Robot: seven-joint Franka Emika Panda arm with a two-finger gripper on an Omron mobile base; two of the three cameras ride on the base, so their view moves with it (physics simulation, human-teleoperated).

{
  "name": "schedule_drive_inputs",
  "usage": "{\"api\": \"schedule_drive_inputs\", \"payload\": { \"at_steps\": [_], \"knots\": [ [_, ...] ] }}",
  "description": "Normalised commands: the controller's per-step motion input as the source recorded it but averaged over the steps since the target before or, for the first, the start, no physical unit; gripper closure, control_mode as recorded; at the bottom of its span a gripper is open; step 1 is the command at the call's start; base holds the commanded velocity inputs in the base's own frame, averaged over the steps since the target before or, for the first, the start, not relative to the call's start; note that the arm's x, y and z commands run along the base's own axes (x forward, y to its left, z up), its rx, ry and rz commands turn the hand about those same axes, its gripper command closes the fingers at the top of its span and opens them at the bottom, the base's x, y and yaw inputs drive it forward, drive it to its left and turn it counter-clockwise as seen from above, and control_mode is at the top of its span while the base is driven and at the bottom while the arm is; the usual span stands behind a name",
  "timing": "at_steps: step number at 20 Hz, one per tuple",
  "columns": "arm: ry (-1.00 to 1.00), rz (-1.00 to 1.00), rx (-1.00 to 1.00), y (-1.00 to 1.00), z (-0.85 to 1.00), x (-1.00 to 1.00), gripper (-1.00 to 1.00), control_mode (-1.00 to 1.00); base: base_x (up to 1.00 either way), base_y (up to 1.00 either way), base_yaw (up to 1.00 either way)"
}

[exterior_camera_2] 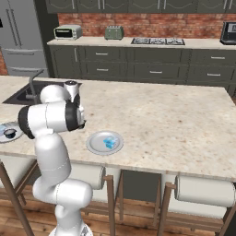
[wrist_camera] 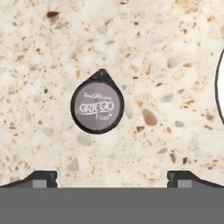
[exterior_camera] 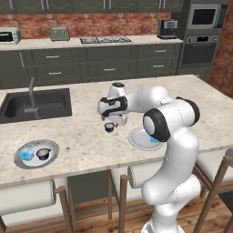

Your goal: Place two yogurt containers on each plate.

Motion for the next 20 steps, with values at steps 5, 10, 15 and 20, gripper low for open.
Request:
{"api": "schedule_drive_inputs", "payload": {
  "at_steps": [5,10,15,20],
  "knots": [
    [0.09,0.00,0.00,0.00,-0.20,0.31,-1.00,-1.00,0.00,0.00,0.00],
    [0.02,0.00,0.00,0.00,-0.32,0.12,-1.00,-1.00,0.00,0.00,0.00],
    [0.01,0.00,0.00,0.00,-0.22,0.13,-1.00,-1.00,0.00,0.00,0.00],
    [0.01,0.00,0.00,0.00,-0.18,0.06,-1.00,-1.00,0.00,0.00,0.00]
  ]
}}
